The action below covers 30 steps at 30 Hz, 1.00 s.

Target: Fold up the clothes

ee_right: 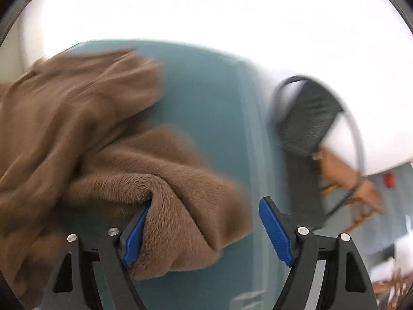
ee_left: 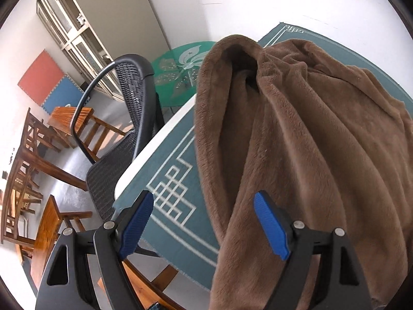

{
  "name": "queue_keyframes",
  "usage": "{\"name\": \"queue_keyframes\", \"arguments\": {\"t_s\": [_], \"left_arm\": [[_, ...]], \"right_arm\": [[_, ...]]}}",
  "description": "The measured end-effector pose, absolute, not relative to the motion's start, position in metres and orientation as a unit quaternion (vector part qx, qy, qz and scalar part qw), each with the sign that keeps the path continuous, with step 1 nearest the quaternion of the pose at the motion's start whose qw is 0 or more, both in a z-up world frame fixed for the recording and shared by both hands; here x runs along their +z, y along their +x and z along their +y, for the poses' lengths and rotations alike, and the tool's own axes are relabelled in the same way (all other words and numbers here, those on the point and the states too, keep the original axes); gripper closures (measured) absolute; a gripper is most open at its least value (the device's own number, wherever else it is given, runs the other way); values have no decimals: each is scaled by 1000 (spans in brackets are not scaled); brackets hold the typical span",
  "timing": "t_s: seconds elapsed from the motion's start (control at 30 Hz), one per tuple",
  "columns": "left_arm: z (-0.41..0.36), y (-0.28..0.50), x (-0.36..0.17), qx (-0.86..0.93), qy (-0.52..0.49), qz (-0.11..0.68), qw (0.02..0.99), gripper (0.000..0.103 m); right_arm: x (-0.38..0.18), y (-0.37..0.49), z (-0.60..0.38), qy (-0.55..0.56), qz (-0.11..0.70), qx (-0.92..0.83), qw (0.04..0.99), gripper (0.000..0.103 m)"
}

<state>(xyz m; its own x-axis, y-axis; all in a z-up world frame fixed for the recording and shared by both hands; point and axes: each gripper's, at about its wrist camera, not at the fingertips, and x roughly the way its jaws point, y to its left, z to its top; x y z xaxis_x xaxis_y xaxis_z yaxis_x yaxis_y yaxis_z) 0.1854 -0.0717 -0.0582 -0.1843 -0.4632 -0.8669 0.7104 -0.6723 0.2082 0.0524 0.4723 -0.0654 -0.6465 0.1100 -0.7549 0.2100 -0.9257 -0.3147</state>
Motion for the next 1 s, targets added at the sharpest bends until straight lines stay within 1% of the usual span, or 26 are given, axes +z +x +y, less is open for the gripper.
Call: {"name": "queue_keyframes", "arguments": {"t_s": [0.1,0.17,0.27,0.43,0.5,0.57,0.73,0.83,0.97,1.0], "left_arm": [[-73,196,-60,-759,507,125,390,19],[-75,203,-59,-758,506,131,391,19],[-76,209,-62,-757,507,140,387,19],[-69,211,-72,-759,523,138,364,18],[-63,210,-74,-762,528,130,352,18],[-57,210,-75,-768,529,121,340,18],[-47,208,-75,-779,528,110,319,18],[-44,206,-79,-778,531,115,315,18],[-41,205,-84,-779,533,116,308,18],[-40,206,-83,-780,533,115,307,18]], "right_arm": [[-46,23,505,391,182,-900,-54,22],[-33,12,532,390,162,-902,-89,22],[-23,17,557,390,156,-902,-101,22],[-25,35,557,404,173,-893,-92,22],[-20,53,550,404,167,-897,-66,22],[-10,70,543,388,179,-903,-36,22],[24,114,525,349,176,-915,99,22],[31,130,514,404,113,-878,229,21],[7,164,472,465,104,-806,350,20],[1,177,459,471,118,-793,369,21]]}}
